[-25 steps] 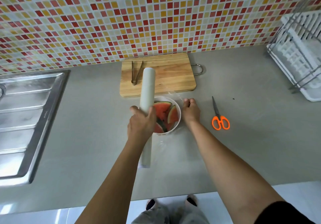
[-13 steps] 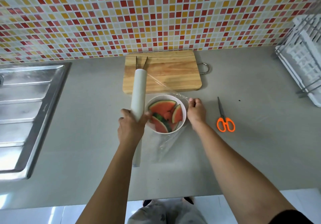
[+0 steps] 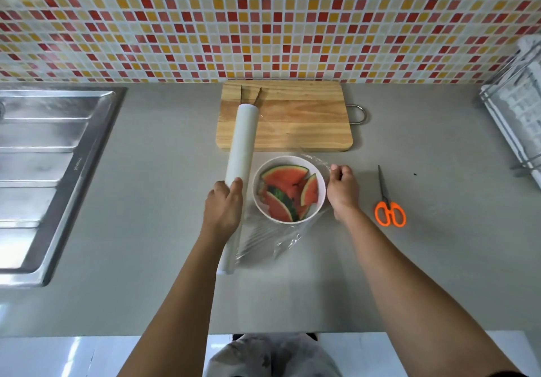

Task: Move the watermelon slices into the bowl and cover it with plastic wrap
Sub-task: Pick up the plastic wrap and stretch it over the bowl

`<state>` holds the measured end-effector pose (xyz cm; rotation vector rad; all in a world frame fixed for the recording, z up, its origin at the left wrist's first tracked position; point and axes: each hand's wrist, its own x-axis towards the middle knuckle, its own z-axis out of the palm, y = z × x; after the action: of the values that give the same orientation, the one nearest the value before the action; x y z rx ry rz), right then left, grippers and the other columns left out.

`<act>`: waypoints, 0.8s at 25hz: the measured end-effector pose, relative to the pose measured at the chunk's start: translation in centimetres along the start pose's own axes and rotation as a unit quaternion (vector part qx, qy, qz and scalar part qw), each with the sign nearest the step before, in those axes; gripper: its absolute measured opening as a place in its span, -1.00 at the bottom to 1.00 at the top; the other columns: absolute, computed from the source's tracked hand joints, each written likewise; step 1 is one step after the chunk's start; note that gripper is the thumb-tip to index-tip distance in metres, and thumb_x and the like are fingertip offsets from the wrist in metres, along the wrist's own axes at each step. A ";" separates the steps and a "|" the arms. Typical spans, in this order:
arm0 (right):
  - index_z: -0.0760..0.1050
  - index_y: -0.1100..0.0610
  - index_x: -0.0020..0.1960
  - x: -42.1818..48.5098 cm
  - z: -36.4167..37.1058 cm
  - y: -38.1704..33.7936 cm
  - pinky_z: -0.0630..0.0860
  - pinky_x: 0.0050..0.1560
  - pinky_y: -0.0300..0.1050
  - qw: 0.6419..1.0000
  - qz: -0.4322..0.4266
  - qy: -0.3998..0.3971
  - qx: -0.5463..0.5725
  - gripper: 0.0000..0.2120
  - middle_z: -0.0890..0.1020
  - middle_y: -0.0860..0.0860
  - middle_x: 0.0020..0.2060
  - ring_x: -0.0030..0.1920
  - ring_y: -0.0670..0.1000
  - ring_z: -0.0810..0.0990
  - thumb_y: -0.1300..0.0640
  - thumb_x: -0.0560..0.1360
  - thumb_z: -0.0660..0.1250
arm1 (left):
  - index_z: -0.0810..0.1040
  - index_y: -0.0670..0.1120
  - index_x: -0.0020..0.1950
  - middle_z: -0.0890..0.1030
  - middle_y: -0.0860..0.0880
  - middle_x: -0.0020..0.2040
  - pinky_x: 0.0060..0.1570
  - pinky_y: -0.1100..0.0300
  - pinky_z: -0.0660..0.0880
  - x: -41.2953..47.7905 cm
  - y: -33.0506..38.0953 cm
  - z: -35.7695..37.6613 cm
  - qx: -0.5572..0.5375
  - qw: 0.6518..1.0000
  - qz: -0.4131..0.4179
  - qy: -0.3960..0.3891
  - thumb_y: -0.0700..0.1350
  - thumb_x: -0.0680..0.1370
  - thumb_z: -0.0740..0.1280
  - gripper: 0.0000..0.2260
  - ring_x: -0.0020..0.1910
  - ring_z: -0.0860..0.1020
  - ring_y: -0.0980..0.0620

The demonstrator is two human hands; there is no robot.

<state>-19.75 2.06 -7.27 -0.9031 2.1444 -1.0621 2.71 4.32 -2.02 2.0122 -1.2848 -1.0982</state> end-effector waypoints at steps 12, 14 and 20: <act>0.44 0.26 0.03 0.0 0.1 0.1 0.26 -0.16 -0.15 1.000 0.001 0.005 -0.006 -0.69 0.60 0.24 -0.01 0.01 0.19 0.53 0.04 0.61 0.07 | 0.25 -0.14 0.08 0.55 -0.26 0.08 -0.09 0.04 0.33 0.3 -1.7 0.2 0.077 0.997 0.003 0.013 0.19 0.56 0.13 -0.61 0.07 0.51 -0.27; 0.44 0.26 0.04 0.0 0.1 0.1 0.28 -0.13 -0.16 1.000 0.004 0.001 0.000 -0.69 0.60 0.23 0.00 0.02 0.19 0.53 0.03 0.61 0.07 | 0.29 -0.15 0.09 0.54 -0.27 0.12 -0.05 0.04 0.33 0.6 -2.0 0.1 0.044 0.999 -0.018 -0.001 0.16 0.56 0.13 -0.63 0.09 0.49 -0.25; 0.44 0.24 0.08 0.0 0.1 0.1 0.30 -0.11 -0.15 0.999 0.022 -0.022 0.007 -0.68 0.59 0.21 0.01 -0.03 0.13 0.50 0.02 0.61 0.06 | 0.39 -0.26 0.14 0.46 -0.32 0.12 0.19 -0.04 0.27 0.5 -1.9 -0.1 0.112 0.993 0.032 -0.014 0.00 0.63 0.05 -0.66 0.17 0.41 -0.28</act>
<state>-19.72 2.09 -7.40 -0.8611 2.1082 -1.0264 3.87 4.66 -3.64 2.1057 -1.5357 -0.9934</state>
